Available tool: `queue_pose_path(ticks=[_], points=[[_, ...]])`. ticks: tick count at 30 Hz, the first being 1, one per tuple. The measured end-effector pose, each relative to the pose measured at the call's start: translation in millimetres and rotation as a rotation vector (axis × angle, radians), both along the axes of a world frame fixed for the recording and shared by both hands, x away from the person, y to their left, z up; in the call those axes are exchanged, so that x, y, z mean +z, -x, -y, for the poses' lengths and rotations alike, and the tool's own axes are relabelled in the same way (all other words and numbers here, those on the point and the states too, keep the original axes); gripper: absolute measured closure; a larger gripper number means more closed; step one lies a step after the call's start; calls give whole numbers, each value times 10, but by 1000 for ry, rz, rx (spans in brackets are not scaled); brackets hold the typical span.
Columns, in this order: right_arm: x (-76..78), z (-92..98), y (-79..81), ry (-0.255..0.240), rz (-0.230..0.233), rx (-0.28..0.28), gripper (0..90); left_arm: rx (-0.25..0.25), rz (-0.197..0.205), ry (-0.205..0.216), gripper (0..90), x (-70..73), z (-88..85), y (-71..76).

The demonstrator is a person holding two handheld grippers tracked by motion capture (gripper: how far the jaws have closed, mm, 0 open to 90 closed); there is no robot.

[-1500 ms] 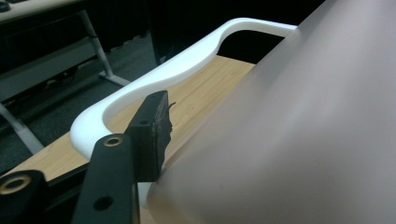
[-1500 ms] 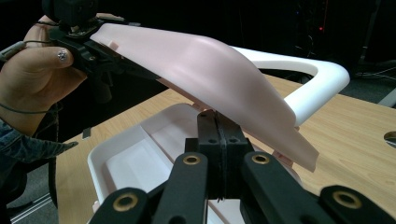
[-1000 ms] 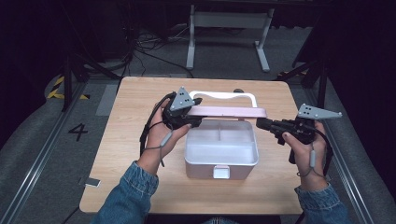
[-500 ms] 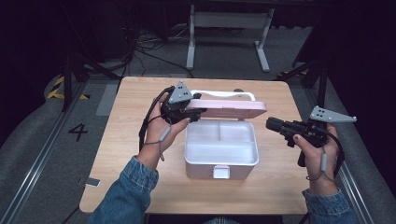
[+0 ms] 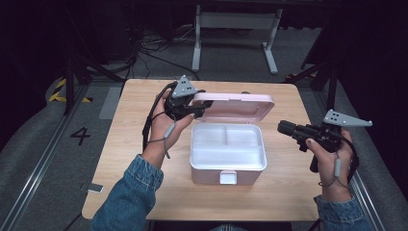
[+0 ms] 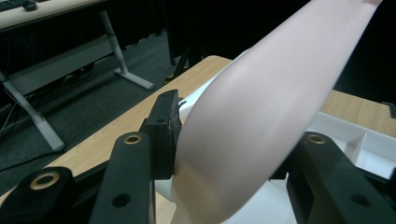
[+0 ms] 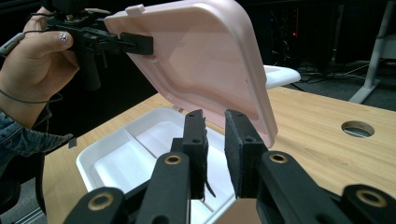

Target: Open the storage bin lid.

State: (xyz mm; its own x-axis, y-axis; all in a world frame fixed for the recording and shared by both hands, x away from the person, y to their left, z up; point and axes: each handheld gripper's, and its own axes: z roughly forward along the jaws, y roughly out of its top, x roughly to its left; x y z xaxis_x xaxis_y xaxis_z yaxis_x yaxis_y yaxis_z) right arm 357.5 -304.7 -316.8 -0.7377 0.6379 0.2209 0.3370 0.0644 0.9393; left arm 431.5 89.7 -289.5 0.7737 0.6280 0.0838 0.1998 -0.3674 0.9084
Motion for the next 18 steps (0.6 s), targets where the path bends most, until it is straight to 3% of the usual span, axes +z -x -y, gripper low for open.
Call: queue_pose_path(ticks=[10, 18], points=[[1, 34, -9, -5, -13, 0, 774, 19, 0, 16, 575, -12, 11, -154], [-17, 44, -35, 25, -29, -5, 634, 28, -19, 20, 572, -13, 14, -265]])
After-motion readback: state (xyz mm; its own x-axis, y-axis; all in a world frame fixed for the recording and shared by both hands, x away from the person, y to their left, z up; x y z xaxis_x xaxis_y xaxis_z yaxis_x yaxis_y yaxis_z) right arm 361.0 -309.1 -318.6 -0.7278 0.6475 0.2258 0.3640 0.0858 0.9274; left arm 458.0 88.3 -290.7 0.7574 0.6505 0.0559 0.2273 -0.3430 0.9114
